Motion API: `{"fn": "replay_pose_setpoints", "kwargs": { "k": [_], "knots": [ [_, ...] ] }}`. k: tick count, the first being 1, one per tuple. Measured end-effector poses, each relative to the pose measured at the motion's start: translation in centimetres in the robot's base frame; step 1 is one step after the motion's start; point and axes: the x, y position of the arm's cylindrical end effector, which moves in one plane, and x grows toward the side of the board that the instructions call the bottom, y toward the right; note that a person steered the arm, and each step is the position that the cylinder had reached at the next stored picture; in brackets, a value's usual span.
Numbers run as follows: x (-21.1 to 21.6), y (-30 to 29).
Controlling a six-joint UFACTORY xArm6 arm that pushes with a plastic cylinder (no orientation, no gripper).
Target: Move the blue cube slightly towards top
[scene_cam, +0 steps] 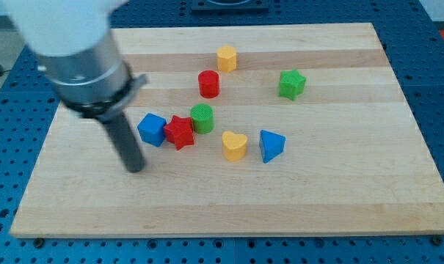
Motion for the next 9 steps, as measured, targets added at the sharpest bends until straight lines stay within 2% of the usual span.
{"fn": "replay_pose_setpoints", "kwargs": {
  "k": [1,2,4,5,6,7,8,9],
  "knots": [
    [-3.3,1.8],
    [-4.3,0.1],
    [-3.1,-4.7],
    [-5.4,-6.1],
    [-7.4,-4.1],
    [-7.7,1.1],
    [-8.2,3.3],
    [-9.5,2.3]
  ]
}}
